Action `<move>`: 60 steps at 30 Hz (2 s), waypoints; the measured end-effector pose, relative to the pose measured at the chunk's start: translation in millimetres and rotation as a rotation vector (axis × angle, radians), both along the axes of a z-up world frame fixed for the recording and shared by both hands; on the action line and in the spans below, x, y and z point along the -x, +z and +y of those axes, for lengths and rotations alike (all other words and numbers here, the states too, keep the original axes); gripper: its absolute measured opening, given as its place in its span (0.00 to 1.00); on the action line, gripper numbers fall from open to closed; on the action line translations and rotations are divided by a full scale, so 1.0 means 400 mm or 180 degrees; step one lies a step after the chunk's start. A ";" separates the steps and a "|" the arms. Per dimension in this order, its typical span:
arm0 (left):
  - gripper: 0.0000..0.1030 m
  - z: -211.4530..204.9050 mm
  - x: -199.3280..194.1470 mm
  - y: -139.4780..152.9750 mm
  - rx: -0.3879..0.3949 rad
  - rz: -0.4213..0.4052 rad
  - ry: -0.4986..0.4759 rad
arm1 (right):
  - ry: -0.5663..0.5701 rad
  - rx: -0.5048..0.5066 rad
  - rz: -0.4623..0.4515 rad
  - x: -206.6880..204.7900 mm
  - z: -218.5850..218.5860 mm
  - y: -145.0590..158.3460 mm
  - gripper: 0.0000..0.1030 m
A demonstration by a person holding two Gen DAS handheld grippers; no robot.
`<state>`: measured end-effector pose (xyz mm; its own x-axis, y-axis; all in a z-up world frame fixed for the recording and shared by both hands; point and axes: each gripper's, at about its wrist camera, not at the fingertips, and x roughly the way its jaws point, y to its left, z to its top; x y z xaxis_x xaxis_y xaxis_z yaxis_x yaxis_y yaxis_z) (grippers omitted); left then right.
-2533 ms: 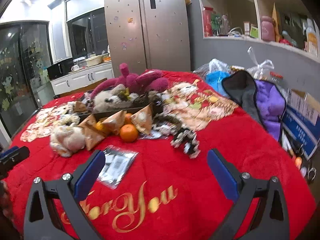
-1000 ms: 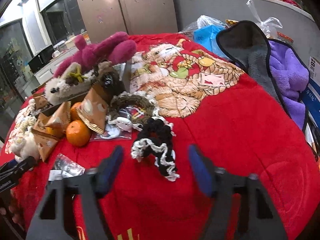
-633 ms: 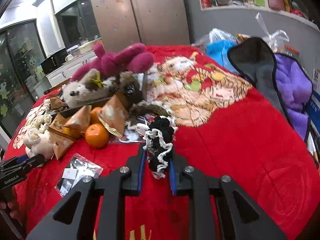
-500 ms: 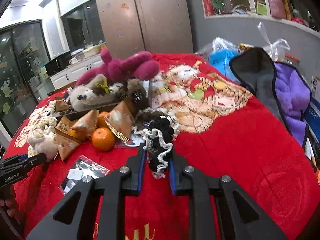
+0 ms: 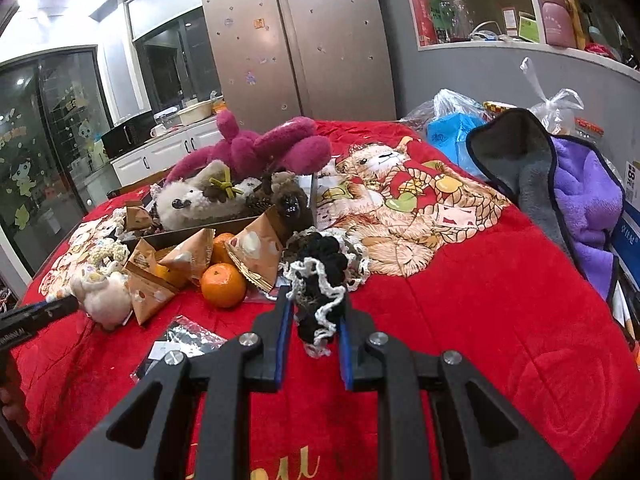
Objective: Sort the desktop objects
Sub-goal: 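Lift the bunny and scrunchie with both tools over the black tray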
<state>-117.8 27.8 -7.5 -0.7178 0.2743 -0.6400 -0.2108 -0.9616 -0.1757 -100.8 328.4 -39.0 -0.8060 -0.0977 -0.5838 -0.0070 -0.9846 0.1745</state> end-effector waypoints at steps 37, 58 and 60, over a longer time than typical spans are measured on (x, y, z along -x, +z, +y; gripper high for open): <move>0.13 -0.063 -0.118 0.227 -0.0030 0.0390 0.0095 | 0.0685 0.0123 0.0213 -0.112 -0.235 0.148 0.20; 0.13 0.047 0.239 0.352 0.0210 0.0509 0.0204 | 0.0859 -0.0134 0.0326 0.244 -0.312 0.387 0.20; 0.13 0.045 0.270 0.333 0.0237 0.0481 0.0239 | 0.0861 -0.0114 0.0287 0.294 -0.313 0.374 0.20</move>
<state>-225.8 45.8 125.9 -0.8239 0.1723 -0.5398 -0.1566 -0.9848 -0.0753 -218.4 203.4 110.4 -0.8022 -0.2968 -0.5180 0.2707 -0.9542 0.1275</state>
